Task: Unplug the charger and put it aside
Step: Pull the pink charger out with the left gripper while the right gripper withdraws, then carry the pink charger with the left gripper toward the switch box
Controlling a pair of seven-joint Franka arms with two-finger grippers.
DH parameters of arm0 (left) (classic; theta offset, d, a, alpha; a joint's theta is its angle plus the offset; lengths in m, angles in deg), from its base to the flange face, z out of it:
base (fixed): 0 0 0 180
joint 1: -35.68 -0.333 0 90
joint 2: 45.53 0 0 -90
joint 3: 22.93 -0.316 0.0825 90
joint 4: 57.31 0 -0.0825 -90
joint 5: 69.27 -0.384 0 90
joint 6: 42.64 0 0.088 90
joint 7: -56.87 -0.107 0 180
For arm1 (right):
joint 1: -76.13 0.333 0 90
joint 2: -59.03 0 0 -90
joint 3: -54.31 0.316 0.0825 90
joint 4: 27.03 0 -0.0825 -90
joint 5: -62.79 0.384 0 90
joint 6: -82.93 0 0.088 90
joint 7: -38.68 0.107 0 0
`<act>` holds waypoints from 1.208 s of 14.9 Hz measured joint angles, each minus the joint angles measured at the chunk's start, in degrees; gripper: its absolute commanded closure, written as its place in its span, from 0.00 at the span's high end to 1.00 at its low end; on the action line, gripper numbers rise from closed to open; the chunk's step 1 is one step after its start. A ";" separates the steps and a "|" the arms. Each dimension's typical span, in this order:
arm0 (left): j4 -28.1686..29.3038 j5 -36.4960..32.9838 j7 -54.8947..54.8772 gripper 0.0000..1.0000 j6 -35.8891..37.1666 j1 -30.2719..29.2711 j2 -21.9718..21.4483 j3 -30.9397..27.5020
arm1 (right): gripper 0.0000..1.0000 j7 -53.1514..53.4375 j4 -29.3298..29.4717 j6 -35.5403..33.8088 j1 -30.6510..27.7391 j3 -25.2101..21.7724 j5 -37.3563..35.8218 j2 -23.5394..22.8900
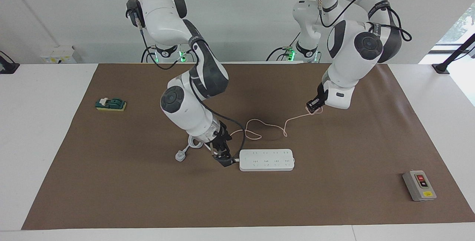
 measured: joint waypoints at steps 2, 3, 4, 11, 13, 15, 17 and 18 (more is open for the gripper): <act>0.00 0.74 -8.32 0.00 2.50 -1.20 -0.15 -0.04 | 1.00 -4.20 0.01 -4.87 -2.63 -0.05 -1.90 2.45; 0.00 0.91 -11.41 0.00 3.65 -1.62 -0.32 -0.04 | 1.00 -7.56 0.01 -8.27 -4.66 -0.07 -3.49 4.34; 0.00 0.96 -12.32 0.00 4.08 -1.62 -0.43 0.05 | 1.00 -10.64 -0.08 -11.09 -6.03 -0.07 -5.04 6.09; 0.00 1.00 -16.42 0.00 4.23 -1.61 -0.48 0.23 | 1.00 -28.43 -1.15 -21.62 -9.12 -0.07 -15.67 14.43; 0.00 1.01 -18.17 0.00 4.23 -1.61 -0.49 0.22 | 1.00 -34.07 -1.45 -22.88 -9.26 -0.09 -18.43 15.82; 0.00 1.01 -18.71 0.00 4.23 -1.60 -0.49 0.22 | 1.00 -40.34 -1.52 -24.06 -10.21 -0.11 -19.55 16.95; 0.00 1.01 -18.87 0.00 4.23 -1.60 -0.49 0.22 | 1.00 -47.10 -1.62 -24.83 -11.97 -0.13 -19.65 18.10; 0.00 1.01 -18.91 0.00 4.23 -1.61 -0.49 0.22 | 1.00 -50.67 -1.78 -25.07 -12.91 -0.14 -19.96 18.73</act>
